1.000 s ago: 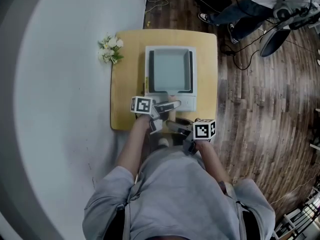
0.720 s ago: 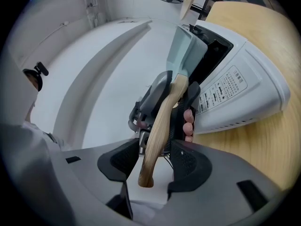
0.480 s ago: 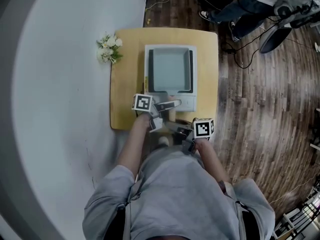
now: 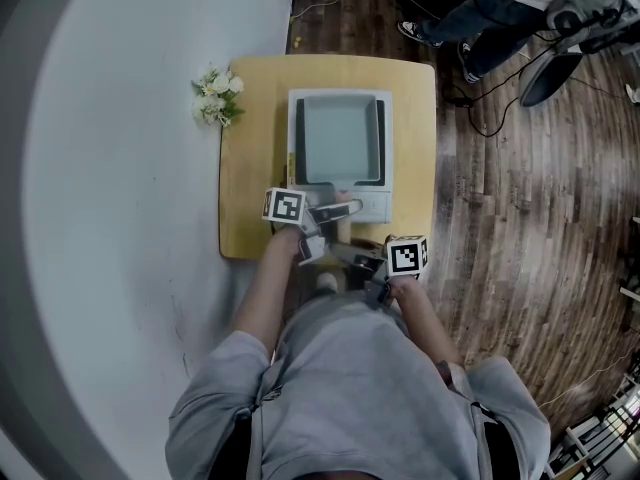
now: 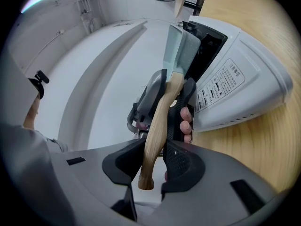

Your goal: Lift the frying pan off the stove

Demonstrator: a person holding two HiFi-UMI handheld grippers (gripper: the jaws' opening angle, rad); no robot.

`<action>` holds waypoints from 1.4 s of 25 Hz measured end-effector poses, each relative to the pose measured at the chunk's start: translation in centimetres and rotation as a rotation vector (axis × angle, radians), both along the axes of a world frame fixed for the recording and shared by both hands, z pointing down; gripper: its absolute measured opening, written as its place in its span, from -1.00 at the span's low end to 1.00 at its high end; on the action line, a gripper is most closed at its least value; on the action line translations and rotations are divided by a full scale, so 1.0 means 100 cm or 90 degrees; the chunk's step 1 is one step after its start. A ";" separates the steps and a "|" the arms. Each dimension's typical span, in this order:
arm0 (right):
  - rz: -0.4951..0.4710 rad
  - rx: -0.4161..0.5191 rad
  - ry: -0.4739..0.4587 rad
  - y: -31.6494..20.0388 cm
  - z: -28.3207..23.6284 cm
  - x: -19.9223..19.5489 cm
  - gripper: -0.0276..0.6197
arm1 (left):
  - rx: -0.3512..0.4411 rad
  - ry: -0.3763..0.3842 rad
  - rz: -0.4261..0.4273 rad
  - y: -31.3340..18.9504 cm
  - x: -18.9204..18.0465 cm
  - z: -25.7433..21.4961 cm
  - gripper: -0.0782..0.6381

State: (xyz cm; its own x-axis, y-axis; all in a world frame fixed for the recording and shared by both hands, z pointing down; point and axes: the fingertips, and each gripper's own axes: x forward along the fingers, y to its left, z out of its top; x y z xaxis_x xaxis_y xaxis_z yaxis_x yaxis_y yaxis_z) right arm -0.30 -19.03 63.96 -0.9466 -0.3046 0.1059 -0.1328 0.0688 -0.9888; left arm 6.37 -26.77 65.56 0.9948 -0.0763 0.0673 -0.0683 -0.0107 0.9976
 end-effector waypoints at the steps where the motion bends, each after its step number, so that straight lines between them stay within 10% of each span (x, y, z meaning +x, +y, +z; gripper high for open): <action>1: 0.000 0.002 -0.002 0.000 -0.001 0.001 -0.58 | 0.005 -0.007 0.000 0.000 0.001 -0.001 -0.37; 35: -0.064 0.237 0.015 0.138 -0.048 -0.029 -0.58 | 0.272 -0.100 0.007 0.134 -0.028 -0.078 -0.37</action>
State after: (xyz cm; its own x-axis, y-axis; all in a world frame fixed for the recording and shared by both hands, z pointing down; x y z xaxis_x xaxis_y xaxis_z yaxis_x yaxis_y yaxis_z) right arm -3.15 -5.28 59.15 -0.9724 -0.2317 0.0274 -0.1291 0.4369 -0.8902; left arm 3.54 -13.39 57.75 0.9759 -0.1201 0.1821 -0.2161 -0.4205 0.8812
